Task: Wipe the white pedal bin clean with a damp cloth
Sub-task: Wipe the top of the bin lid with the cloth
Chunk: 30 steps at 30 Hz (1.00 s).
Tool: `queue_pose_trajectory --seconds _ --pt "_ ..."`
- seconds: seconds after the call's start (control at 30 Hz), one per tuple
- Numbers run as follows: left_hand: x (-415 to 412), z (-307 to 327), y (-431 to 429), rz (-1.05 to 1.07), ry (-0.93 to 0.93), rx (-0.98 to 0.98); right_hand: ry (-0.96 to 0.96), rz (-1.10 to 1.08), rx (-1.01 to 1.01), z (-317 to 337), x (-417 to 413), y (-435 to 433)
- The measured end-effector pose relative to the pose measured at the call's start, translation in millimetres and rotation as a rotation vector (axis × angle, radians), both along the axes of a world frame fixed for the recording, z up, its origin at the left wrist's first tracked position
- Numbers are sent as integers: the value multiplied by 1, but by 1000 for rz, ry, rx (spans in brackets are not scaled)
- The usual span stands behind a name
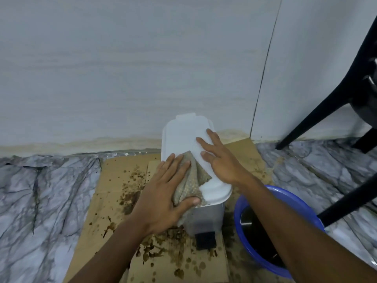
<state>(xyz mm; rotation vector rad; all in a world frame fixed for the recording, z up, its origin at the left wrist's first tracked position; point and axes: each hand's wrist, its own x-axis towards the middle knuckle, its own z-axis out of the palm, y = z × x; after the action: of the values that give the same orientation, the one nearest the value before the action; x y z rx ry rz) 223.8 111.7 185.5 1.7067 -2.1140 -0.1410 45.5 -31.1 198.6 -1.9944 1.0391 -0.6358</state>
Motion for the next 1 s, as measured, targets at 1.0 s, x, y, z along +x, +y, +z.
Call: queue_pose_trajectory --seconds 1.0 --pt "-19 -21 -6 -59 -41 -240 -519 -40 247 -16 -32 -4"
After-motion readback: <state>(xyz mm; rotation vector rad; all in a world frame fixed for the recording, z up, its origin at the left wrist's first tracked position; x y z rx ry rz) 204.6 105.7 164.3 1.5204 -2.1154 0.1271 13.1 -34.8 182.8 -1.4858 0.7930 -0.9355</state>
